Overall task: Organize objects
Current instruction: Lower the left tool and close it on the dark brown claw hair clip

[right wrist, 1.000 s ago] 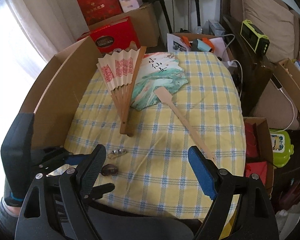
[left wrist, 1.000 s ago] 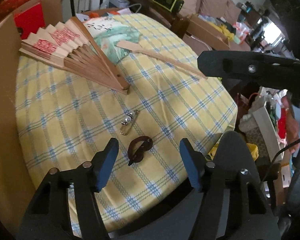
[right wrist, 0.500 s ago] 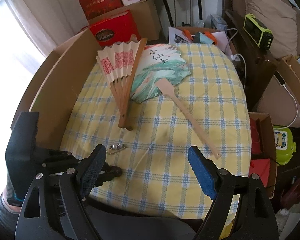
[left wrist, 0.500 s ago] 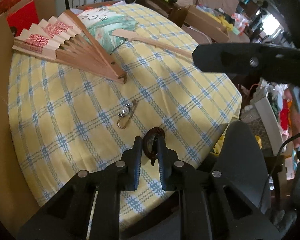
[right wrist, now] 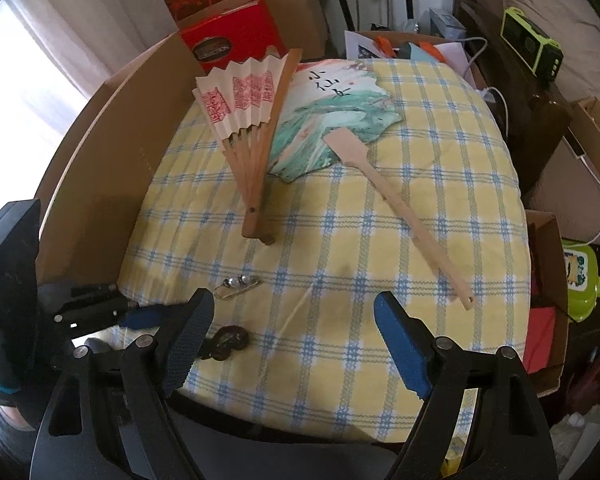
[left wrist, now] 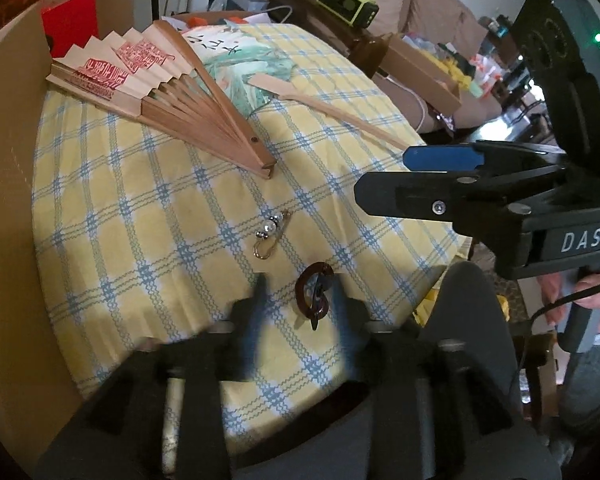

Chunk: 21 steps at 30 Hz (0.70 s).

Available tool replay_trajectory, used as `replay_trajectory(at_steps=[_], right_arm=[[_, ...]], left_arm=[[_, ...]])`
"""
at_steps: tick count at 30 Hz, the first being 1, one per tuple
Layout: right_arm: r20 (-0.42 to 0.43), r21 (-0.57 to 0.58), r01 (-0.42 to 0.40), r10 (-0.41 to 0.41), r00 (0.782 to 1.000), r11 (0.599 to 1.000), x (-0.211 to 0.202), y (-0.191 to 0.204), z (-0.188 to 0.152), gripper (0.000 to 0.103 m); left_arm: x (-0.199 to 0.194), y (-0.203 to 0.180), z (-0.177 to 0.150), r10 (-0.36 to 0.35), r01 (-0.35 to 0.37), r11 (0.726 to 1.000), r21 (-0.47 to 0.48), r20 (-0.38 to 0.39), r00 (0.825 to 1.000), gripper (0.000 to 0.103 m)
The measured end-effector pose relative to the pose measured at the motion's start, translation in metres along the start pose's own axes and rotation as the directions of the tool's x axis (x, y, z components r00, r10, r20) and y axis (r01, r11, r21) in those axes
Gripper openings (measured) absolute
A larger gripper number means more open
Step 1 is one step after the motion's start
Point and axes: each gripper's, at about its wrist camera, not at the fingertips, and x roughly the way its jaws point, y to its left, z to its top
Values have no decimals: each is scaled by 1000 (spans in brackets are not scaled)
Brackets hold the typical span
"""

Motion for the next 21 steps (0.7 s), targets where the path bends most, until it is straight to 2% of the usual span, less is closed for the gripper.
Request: replay_trajectory(at_steps=[1, 4, 8, 9, 11, 12, 13, 21], right_arm=[[1, 3, 1, -1, 1000, 1000, -1, -1, 0, 84], [7, 12, 3, -3, 1000, 1000, -4, -6, -1, 84], [18, 25, -3, 3, 1000, 1000, -7, -11, -2, 84], [19, 27, -5, 5, 1000, 1000, -7, -11, -2, 84], [18, 28, -8, 7, 1000, 1000, -7, -11, -3, 84], [17, 26, -7, 7, 1000, 1000, -7, -12, -3, 84], [17, 25, -7, 7, 1000, 1000, -7, -12, -3, 84], [9, 16, -5, 5, 1000, 1000, -4, -8, -5, 84]], left_arm=[[2, -2, 0, 4, -4, 1000, 3, 3, 1000, 53], [9, -9, -2, 18, -18, 1000, 25, -9, 1000, 54], [16, -24, -6, 95, -94, 990, 107, -3, 995, 53], [17, -28, -7, 114, -113, 985, 128, 0, 993, 51], [19, -37, -10, 172, -173, 968, 183, 20, 985, 39], [19, -40, -11, 187, -189, 961, 201, 29, 982, 23], [18, -41, -11, 184, -187, 961, 204, 33, 982, 20], [7, -31, -12, 121, -126, 982, 140, 44, 992, 20]])
